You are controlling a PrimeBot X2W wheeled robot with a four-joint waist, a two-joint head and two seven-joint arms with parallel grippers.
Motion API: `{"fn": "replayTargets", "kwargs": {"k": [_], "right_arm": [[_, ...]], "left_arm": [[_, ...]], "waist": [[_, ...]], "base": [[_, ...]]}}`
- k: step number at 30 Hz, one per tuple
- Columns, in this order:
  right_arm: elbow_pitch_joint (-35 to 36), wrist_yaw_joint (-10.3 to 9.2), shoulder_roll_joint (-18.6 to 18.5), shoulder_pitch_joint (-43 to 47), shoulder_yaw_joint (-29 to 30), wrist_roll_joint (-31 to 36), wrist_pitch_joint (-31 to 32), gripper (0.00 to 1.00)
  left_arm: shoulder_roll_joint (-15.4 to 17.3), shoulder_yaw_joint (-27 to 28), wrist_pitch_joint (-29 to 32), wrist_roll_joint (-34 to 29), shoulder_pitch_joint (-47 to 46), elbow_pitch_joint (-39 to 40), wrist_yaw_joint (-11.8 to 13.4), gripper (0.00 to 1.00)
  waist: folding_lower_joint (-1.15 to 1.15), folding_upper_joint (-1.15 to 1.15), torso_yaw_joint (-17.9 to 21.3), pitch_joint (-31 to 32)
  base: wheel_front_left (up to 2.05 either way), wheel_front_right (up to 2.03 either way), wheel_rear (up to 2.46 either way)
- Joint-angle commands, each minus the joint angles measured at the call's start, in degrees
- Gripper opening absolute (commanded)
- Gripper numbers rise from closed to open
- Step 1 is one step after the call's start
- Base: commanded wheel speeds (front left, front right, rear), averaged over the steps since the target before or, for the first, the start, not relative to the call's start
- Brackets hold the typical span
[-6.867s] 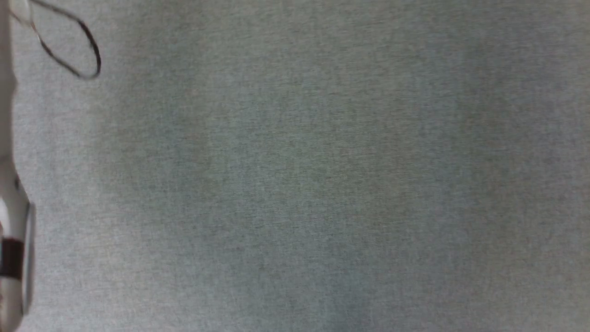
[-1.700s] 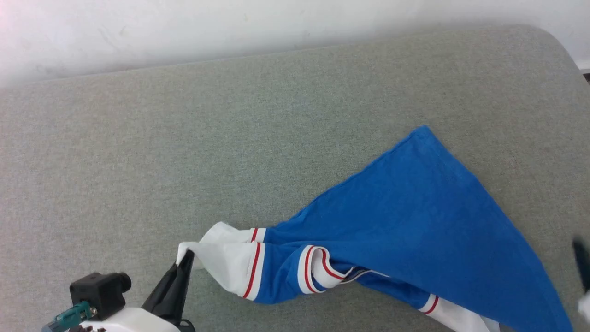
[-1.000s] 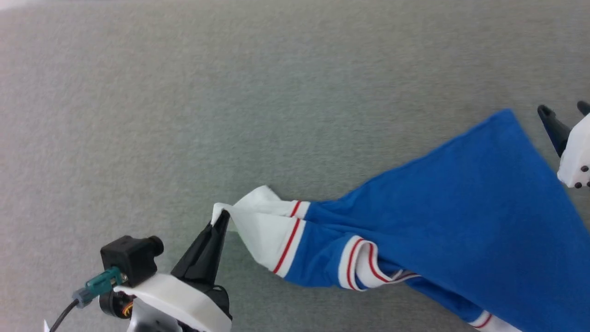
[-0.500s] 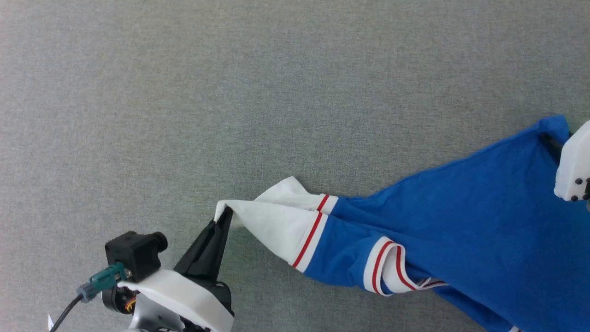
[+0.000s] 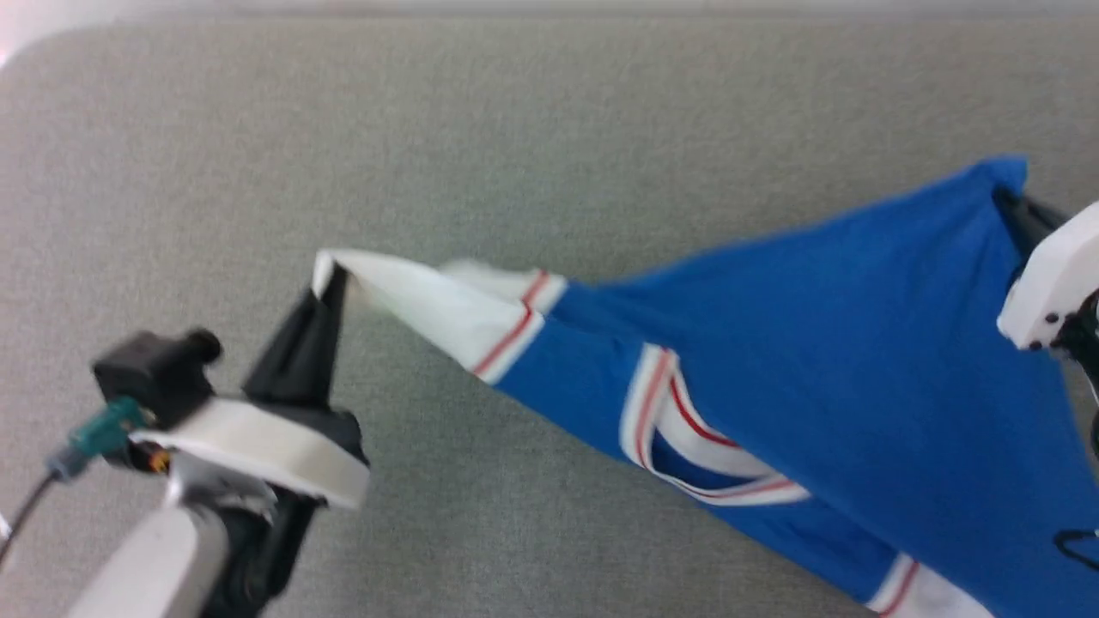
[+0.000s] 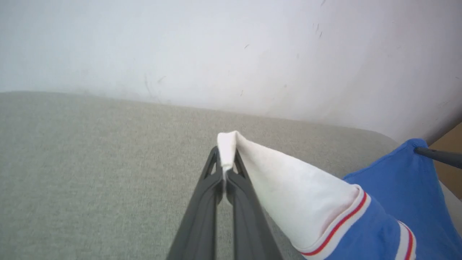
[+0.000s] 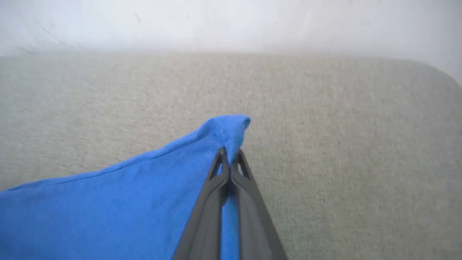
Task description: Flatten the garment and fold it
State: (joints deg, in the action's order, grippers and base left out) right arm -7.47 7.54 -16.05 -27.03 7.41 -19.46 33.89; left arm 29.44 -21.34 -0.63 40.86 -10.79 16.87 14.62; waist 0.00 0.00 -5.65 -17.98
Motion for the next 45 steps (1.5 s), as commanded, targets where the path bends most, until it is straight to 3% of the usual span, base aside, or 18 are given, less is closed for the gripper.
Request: {"fn": "replayTargets", "kwargs": {"k": [1,12,23,30,35,40,45], "right_arm": [[0.98,-0.05,0.19,-1.14,0.42,-0.41,-1.26,0.0],[4.79,-0.05,1.84,-9.71,1.84,0.37,-7.49,0.0],[5.61,-0.05,2.58,-19.39,-2.76,-0.91,-4.07,0.0],[4.18,-0.05,2.29,-23.35,-6.71,-1.23,0.5,0.0],[-1.69,-0.05,2.64,-31.06,-6.27,1.36,0.99,0.0],[-9.62,-0.05,3.71,-42.25,-4.67,5.31,-4.24,0.0],[-18.5,-0.05,6.54,-51.19,-5.61,8.36,-12.44,0.0]], "left_arm": [[0.21,0.72,-0.6,-0.1,-2.2,-1.0,-0.84,0.0],[2.09,2.97,-0.34,-1.53,-22.01,-12.91,-6.34,0.0],[1.16,3.66,7.56,1.33,-40.13,-20.64,-8.25,0.0],[2.97,1.28,14.94,0.31,-47.8,-23.54,-8.97,0.0],[3.3,-0.94,17.61,-4.35,-57.16,-26.99,-7.95,0.0],[2.15,-2.25,14.03,-10.81,-69.6,-31.32,-7.16,0.0],[1.22,-3.03,7.2,-14.97,-79.61,-36.83,-8.98,0.0]], "waist": [[0.0,0.0,3.14,6.06],[0.0,0.0,7.44,15.93],[0.0,0.0,10.66,19.01],[0.0,0.0,12.86,14.25],[0.0,0.0,13.72,5.45],[0.0,0.0,14.54,-3.29],[0.0,0.0,16.7,-6.44]], "base": [[0.0,0.0,0.0],[0.0,0.0,0.0],[0.0,0.0,0.0],[0.0,0.0,0.0],[0.0,0.0,0.0],[0.0,0.0,0.0],[0.0,0.0,0.0]]}}
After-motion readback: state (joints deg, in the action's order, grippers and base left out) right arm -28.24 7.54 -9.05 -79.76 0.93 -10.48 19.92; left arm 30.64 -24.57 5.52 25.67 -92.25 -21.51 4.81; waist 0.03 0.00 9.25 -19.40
